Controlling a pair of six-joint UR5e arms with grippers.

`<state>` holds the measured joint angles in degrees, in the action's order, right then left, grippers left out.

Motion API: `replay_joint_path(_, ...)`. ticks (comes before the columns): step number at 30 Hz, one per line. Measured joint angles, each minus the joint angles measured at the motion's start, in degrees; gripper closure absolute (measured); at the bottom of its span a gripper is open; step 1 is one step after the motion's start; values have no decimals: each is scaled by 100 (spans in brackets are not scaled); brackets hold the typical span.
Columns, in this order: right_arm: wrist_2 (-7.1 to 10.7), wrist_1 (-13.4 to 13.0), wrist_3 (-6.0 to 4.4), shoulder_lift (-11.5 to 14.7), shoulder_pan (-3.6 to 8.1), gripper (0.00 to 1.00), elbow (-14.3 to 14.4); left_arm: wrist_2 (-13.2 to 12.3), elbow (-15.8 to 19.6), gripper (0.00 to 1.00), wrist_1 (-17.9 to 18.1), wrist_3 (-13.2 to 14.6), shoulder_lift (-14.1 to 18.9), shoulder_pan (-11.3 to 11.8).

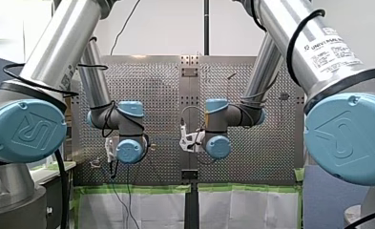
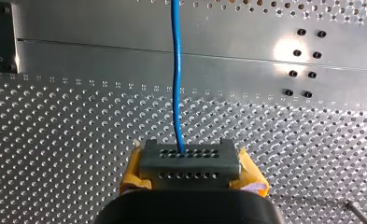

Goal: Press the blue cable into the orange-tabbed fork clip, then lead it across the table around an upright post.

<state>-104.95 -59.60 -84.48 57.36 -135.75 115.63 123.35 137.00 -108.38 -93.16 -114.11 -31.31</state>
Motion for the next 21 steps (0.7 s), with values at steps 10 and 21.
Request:
replay_joint_path(10, 0, 0, 0, 0, 0, 100, 0, 0, 0, 100, 0, 2, 0, 0)
replay_joint_path(21, -17, 258, 17, -318, -42, 100, -76, 0, 0, 100, 0, 9, 0, 0)
